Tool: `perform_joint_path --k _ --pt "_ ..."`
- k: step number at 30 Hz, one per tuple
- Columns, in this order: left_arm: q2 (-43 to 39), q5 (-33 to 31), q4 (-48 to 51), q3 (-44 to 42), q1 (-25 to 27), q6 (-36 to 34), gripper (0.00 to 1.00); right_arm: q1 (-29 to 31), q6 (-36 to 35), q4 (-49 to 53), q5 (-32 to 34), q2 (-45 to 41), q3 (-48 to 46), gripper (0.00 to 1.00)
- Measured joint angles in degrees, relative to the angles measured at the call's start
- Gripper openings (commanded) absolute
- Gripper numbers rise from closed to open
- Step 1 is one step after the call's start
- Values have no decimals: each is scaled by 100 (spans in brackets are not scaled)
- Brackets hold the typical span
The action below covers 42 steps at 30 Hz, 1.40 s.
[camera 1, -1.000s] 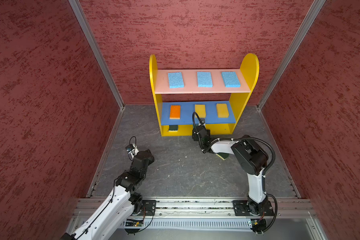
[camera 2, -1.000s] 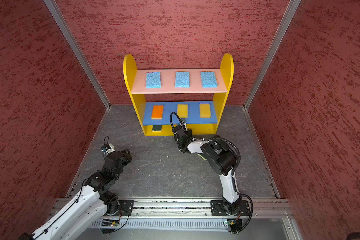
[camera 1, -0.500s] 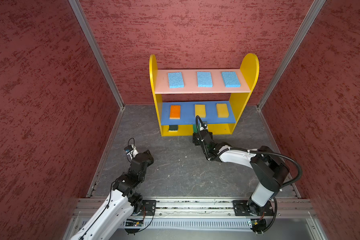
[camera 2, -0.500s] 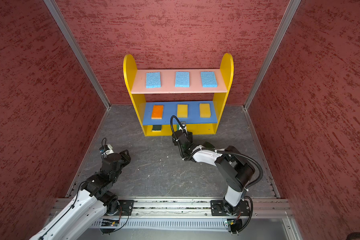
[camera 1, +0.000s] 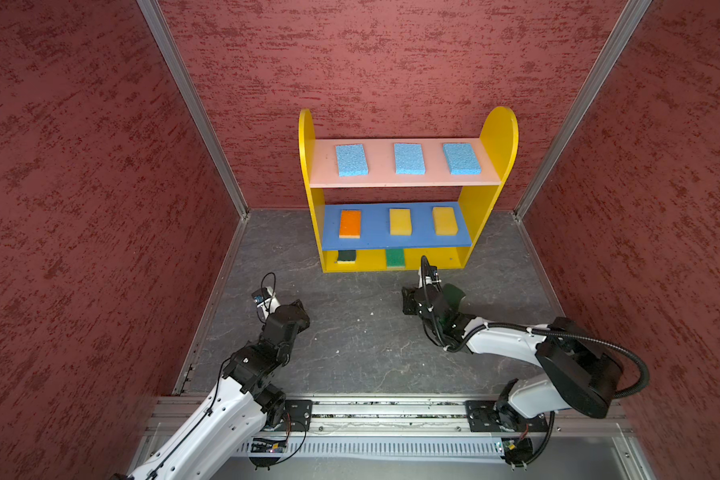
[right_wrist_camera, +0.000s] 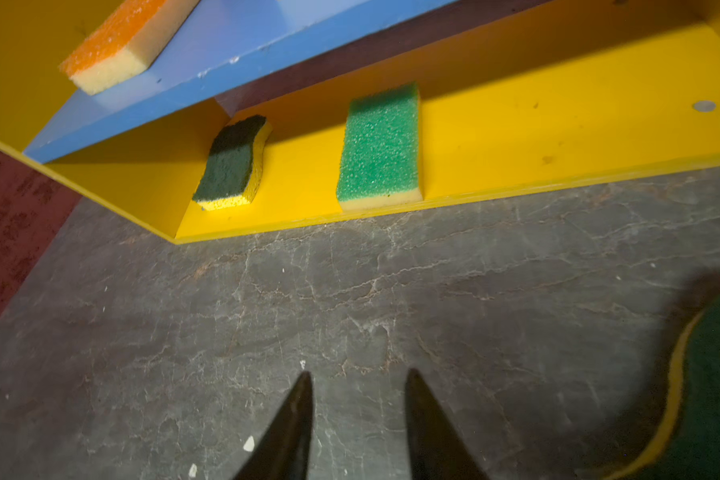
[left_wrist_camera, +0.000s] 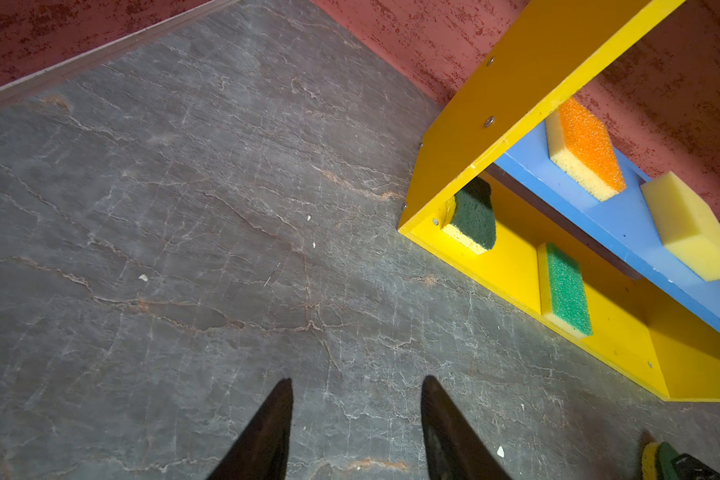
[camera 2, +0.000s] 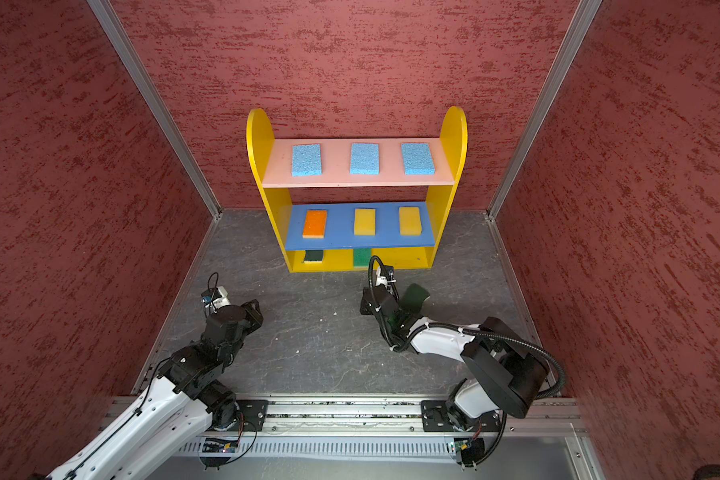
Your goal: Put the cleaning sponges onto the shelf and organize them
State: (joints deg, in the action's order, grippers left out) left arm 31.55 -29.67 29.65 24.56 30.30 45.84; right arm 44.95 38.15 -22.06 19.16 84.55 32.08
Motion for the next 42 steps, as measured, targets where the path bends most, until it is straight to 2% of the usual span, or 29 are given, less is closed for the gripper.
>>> perform_joint_path --k 3,5,13,21,32,42 --pt "0 0 24 0 26 46 50 -57 273 -511 -369 111 -249 5" --pt "4 -2 35 0 24 72 50 -120 428 -850 -588 249 -367 0" --pt "212 -2 15 0 26 81 51 -501 973 -2124 -1370 1235 -437 0" --pt "577 11 -162 0 17 81 51 -789 1362 -2806 -1764 2142 -282 0" --pt "758 188 -470 0 -247 81 51 -1104 1982 -3331 -1860 2951 372 0" --pt "927 354 -791 -39 -337 83 51 -1143 2326 -3550 -1596 3224 651 0"
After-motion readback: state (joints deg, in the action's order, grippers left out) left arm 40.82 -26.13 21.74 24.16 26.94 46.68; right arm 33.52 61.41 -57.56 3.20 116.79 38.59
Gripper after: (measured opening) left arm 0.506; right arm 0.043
